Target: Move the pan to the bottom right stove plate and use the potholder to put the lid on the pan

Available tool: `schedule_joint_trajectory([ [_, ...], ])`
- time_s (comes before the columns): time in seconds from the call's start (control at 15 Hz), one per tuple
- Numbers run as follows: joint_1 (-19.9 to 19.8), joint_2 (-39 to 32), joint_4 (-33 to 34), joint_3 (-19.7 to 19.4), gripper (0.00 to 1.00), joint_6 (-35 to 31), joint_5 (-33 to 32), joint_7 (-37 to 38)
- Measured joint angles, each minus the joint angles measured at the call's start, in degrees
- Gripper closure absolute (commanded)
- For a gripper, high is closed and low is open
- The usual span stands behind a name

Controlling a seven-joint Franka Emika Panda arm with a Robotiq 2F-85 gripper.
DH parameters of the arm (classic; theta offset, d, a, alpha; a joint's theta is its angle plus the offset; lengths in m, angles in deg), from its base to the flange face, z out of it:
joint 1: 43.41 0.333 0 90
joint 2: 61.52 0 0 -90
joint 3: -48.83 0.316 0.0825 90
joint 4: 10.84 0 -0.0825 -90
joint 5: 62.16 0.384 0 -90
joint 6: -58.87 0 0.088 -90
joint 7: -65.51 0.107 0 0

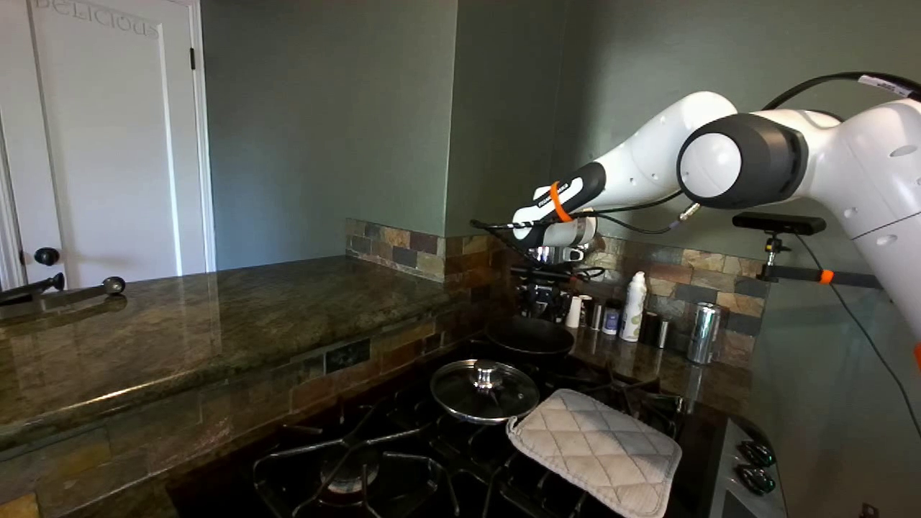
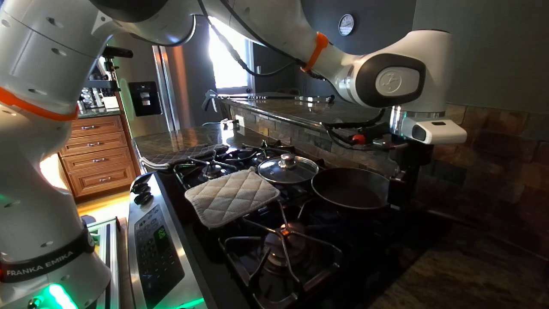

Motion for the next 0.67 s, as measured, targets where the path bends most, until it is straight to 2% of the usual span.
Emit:
schedule_joint_trajectory([
  [0.13, 0.0, 0.0, 0.0, 0.0, 0.76, 0.6, 0.0, -0.1],
  [0.67, -0.3, 0.3, -0.3, 0.0, 0.77, 0.9, 0.0, -3.0],
])
